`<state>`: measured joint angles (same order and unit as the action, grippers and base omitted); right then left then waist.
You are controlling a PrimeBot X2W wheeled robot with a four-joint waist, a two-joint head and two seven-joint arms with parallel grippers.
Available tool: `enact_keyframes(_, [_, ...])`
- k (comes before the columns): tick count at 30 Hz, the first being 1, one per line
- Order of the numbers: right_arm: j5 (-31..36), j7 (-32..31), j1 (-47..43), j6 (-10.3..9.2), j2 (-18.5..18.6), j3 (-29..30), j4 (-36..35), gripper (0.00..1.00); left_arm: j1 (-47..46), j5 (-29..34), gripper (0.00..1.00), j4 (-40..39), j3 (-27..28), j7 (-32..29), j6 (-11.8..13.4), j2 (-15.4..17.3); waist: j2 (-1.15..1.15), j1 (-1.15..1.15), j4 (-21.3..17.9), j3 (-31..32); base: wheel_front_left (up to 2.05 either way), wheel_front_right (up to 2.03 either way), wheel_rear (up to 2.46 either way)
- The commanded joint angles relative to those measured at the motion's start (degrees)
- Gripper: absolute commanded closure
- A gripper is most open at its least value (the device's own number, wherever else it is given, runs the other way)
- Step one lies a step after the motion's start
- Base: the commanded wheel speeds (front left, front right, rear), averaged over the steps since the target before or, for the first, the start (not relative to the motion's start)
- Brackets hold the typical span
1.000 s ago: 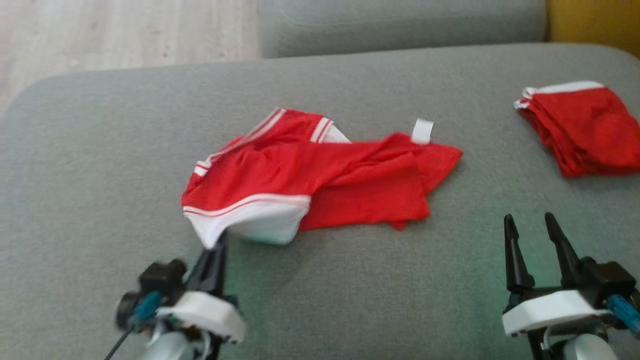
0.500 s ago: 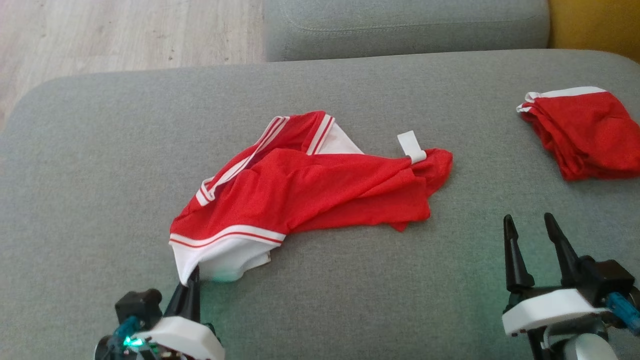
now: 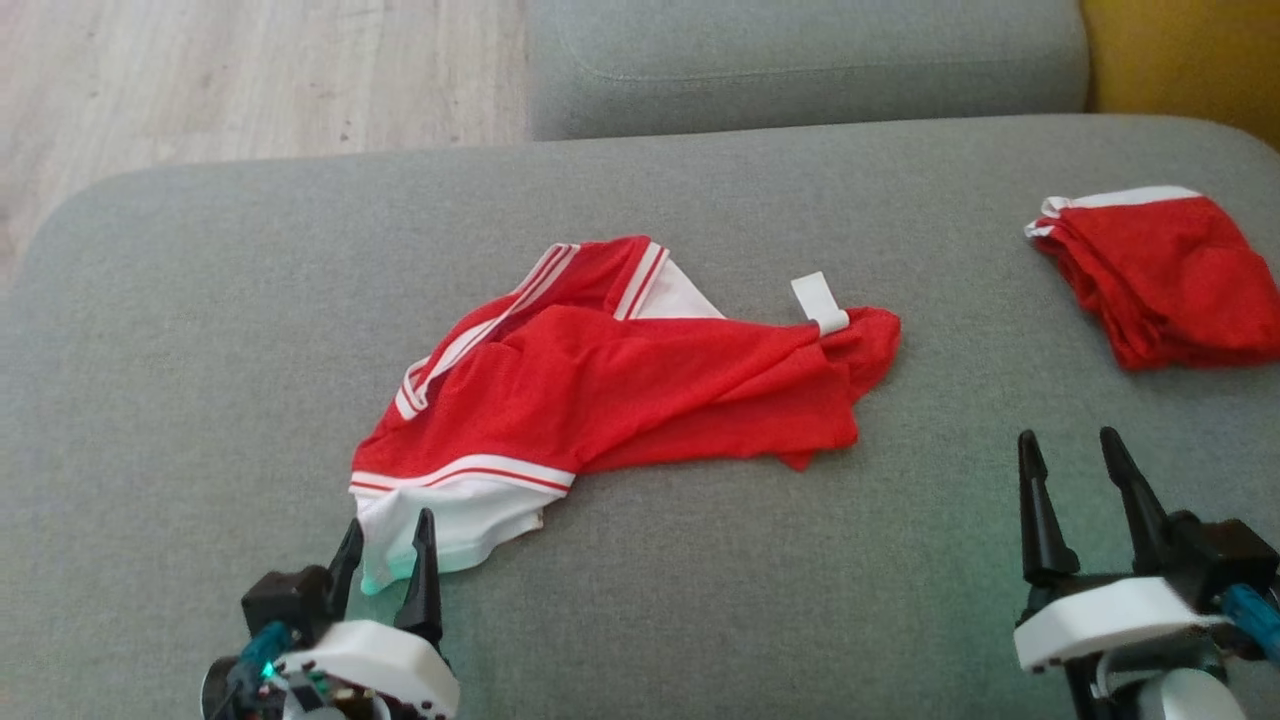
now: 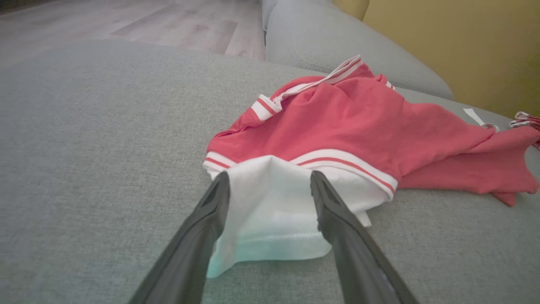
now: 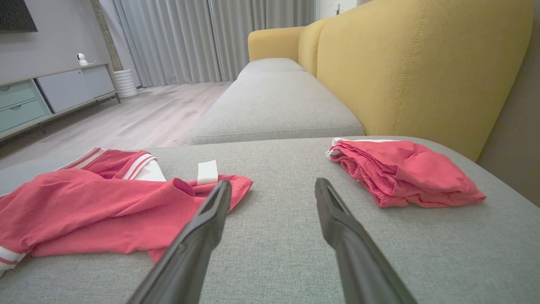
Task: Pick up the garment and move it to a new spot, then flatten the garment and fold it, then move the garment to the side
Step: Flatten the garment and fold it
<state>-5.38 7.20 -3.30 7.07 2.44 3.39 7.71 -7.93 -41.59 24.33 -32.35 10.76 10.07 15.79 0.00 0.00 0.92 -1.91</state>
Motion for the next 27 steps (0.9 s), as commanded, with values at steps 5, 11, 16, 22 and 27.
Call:
enact_keyframes(5, [1.7,-0.9,0.5,0.42,0.4,-0.4,-1.6,0.0,-1.2,1.3,0.0,-3.3,1.5,2.0,0.6,0.7,0.0,0.0,1.8,1.5,0.0,0.0,0.0])
enact_keyframes(11, [7.2,-5.7,6.4,0.42,0.4,1.2,-1.2,0.0,0.4,2.6,0.0,-8.8,0.9,2.8,1.8,0.4,0.0,0.0,4.5,0.9,0.0,0.0,0.0])
enact_keyframes(16, [9.9,-12.0,15.3,0.42,4.0,2.2,3.3,0.0,0.2,4.0,0.0,-13.3,-0.6,2.6,2.7,-0.2,0.0,0.0,7.8,-1.6,0.0,0.0,0.0])
enact_keyframes(22, [7.7,-19.4,23.1,0.42,10.8,0.6,12.5,0.0,-1.5,5.4,0.0,-16.8,-2.3,2.1,2.9,-1.2,0.0,0.0,12.4,-5.4,0.0,0.0,0.0])
enact_keyframes(27, [4.7,-23.9,26.8,0.42,14.7,-2.2,19.0,0.0,-2.3,5.9,0.0,-18.2,-2.5,2.1,3.4,-1.4,0.0,0.0,15.2,-7.9,0.0,0.0,0.0])
